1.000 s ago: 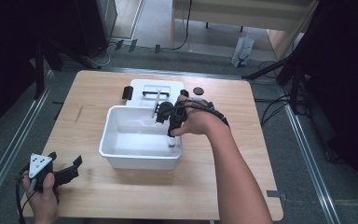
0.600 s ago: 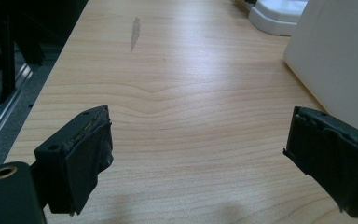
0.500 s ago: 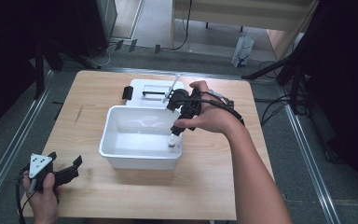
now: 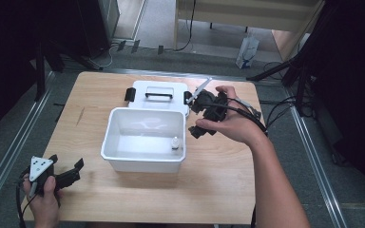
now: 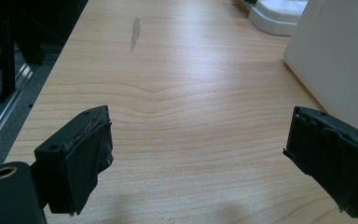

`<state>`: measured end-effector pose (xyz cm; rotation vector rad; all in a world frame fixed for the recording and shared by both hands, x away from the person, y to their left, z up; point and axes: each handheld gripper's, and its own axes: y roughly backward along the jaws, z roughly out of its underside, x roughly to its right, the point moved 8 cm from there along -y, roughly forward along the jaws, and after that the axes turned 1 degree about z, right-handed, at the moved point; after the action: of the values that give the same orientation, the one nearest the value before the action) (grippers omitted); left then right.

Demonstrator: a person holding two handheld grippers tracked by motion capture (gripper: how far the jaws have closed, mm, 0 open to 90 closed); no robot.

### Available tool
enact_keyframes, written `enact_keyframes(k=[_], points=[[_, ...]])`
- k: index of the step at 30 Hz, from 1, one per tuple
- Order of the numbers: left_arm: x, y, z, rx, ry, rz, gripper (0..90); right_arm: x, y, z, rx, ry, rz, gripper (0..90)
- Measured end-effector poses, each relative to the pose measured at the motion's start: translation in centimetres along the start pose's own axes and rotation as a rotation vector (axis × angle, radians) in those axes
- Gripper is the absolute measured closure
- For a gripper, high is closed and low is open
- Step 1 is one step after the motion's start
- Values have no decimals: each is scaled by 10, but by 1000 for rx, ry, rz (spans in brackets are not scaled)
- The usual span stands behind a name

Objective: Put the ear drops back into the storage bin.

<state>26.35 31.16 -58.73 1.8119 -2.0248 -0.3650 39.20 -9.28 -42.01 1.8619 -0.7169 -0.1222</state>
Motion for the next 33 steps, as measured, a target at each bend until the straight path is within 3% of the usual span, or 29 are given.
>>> enact_keyframes(k=[8, 17, 33], points=[[0, 0, 0, -2, 0, -1, 79, 12, -6, 36, 29, -101, 21, 0], [0, 0, 0, 1, 2, -1, 79, 22, -18, 85, 89, -193, 87, 0], [0, 0, 0, 1, 0, -1, 79, 9, -47, 181, 188, -399, 144, 0]])
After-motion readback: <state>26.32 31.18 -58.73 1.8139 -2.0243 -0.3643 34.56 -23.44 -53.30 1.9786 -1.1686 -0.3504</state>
